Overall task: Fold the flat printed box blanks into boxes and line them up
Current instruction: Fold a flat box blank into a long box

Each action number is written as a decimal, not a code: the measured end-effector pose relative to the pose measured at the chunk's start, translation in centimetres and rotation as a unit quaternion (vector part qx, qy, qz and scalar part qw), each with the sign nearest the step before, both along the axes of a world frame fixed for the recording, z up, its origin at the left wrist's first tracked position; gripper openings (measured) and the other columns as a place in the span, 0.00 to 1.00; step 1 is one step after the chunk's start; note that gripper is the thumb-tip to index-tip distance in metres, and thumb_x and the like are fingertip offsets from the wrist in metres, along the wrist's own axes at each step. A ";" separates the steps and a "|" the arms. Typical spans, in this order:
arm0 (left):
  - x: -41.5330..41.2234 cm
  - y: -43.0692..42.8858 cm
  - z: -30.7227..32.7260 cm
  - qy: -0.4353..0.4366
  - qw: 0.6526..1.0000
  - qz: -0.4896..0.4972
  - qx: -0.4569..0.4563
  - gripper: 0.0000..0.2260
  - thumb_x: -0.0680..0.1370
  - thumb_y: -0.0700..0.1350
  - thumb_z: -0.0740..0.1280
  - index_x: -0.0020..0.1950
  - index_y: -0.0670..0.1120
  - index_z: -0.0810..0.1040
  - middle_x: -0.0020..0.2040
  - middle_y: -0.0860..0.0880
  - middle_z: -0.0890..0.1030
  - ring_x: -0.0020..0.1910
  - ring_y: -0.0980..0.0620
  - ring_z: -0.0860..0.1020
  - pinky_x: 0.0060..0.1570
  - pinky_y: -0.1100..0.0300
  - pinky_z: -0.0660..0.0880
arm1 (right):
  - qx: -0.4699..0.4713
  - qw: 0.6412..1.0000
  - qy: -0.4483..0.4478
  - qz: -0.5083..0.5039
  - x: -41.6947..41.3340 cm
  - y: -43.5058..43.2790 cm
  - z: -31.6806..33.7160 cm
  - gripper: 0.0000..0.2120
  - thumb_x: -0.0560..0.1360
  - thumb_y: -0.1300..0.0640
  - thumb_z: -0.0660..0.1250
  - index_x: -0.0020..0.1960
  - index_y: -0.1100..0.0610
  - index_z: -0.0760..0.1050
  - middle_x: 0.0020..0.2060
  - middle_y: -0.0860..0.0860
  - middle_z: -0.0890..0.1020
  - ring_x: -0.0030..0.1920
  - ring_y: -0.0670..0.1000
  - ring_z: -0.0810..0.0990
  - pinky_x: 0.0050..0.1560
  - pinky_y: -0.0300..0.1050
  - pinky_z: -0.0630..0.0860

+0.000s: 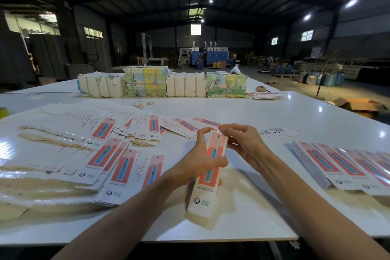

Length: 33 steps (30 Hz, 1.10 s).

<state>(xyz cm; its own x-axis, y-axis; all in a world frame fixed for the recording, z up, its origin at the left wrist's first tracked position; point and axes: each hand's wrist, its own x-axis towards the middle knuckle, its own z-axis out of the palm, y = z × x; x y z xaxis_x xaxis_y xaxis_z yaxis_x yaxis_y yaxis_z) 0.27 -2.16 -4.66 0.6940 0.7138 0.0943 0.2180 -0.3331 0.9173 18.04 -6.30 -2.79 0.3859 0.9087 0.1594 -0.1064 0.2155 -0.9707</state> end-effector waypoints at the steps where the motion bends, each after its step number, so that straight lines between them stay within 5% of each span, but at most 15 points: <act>1: -0.1 0.0 0.0 -0.002 1.000 0.000 -0.001 0.39 0.76 0.46 0.77 0.63 0.77 0.52 0.61 0.47 0.77 0.51 0.41 0.86 0.50 0.45 0.86 | -0.004 1.000 0.000 -0.001 0.0 0.0 0.0 0.05 0.79 0.66 0.72 0.49 0.65 0.87 0.47 0.61 0.88 0.43 0.56 0.89 0.42 0.46 0.85; 4: -0.1 0.2 0.0 0.005 1.000 0.000 0.006 0.43 0.76 0.45 0.78 0.56 0.84 0.50 0.59 0.48 0.77 0.48 0.43 0.87 0.46 0.49 0.87 | -0.016 1.000 -0.006 -0.006 0.1 -0.1 0.0 0.07 0.79 0.67 0.71 0.46 0.63 0.88 0.46 0.60 0.89 0.43 0.56 0.89 0.42 0.46 0.85; 8: 0.1 0.3 -0.3 0.023 0.999 -0.005 0.029 0.43 0.75 0.49 0.78 0.67 0.79 0.49 0.58 0.54 0.75 0.49 0.45 0.86 0.44 0.55 0.86 | -0.019 1.000 -0.016 0.009 0.4 -0.2 0.0 0.08 0.79 0.67 0.71 0.45 0.63 0.88 0.47 0.61 0.88 0.44 0.56 0.89 0.43 0.46 0.85; 18: 0.0 1.4 -0.6 -0.075 0.996 0.021 -0.037 0.36 0.73 0.46 0.78 0.60 0.78 0.58 0.57 0.48 0.78 0.46 0.47 0.88 0.38 0.54 0.84 | 0.020 0.997 0.032 0.060 -0.9 0.0 -0.3 0.11 0.81 0.64 0.71 0.63 0.60 0.82 0.54 0.59 0.88 0.55 0.58 0.88 0.52 0.49 0.86; 21: 0.0 1.8 -0.8 -0.083 0.995 0.023 -0.049 0.35 0.74 0.45 0.77 0.63 0.73 0.58 0.56 0.48 0.79 0.45 0.51 0.88 0.37 0.55 0.84 | 0.019 0.998 -0.017 0.052 -1.5 0.0 -0.8 0.09 0.81 0.64 0.72 0.61 0.63 0.81 0.53 0.59 0.88 0.55 0.59 0.88 0.51 0.47 0.86; 27: 0.2 2.0 -0.9 -0.083 0.993 0.021 -0.076 0.36 0.73 0.44 0.78 0.57 0.79 0.59 0.57 0.44 0.78 0.43 0.47 0.88 0.35 0.55 0.84 | 0.048 0.996 -0.071 0.033 -1.3 -0.3 -1.1 0.06 0.79 0.63 0.74 0.55 0.64 0.84 0.50 0.59 0.89 0.52 0.59 0.89 0.50 0.47 0.86; 33: 0.5 2.5 -1.6 -0.087 0.989 0.020 -0.121 0.35 0.75 0.44 0.78 0.67 0.65 0.58 0.58 0.43 0.81 0.44 0.42 0.88 0.40 0.51 0.85 | 0.034 0.994 -0.103 0.032 -1.4 0.5 -1.9 0.07 0.81 0.64 0.70 0.57 0.65 0.83 0.50 0.59 0.89 0.53 0.59 0.88 0.54 0.48 0.86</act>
<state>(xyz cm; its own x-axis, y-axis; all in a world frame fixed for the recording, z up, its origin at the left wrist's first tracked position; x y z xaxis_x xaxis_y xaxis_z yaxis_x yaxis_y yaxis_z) 0.82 0.32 -6.24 0.6531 0.7565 0.0340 0.0577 -0.0944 0.9939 16.64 -5.79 -4.66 0.2806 0.9149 0.2904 0.0778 0.2798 -0.9569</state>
